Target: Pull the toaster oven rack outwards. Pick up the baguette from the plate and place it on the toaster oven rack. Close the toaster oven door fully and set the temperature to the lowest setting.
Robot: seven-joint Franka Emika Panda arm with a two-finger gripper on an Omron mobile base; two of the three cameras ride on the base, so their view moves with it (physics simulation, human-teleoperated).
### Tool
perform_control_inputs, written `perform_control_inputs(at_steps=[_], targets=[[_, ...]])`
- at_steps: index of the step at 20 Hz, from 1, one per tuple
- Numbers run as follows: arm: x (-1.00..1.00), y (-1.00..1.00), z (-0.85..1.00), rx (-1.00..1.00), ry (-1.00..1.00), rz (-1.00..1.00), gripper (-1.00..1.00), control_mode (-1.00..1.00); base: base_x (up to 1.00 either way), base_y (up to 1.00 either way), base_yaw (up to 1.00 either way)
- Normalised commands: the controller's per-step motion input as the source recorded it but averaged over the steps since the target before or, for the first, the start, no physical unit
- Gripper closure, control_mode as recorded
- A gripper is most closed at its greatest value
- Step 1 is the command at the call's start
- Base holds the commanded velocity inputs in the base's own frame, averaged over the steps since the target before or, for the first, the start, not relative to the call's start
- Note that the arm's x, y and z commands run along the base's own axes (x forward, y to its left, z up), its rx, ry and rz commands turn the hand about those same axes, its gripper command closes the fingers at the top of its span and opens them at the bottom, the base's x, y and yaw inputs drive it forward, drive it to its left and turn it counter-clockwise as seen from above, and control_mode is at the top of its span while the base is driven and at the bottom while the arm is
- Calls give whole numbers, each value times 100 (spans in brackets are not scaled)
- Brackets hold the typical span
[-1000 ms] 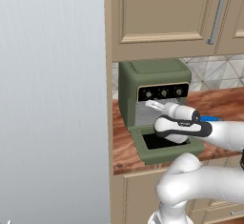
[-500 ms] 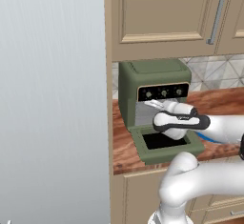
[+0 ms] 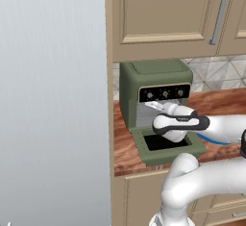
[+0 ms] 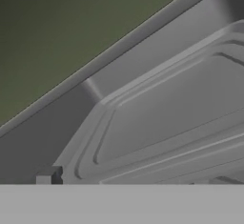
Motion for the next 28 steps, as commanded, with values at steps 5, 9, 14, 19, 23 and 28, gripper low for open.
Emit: perform_control_inputs(at_steps=[5,9,14,19,23,28], targets=[[0,0,0,0,0,0,100,-100,0,0,0],[0,0,0,0,0,0,100,-100,0,0,0],[0,0,0,0,0,0,100,-100,0,0,0],[0,0,0,0,0,0,100,-100,0,0,0],[0,0,0,0,0,0,100,-100,0,0,0],[0,0,0,0,0,0,100,-100,0,0,0]])
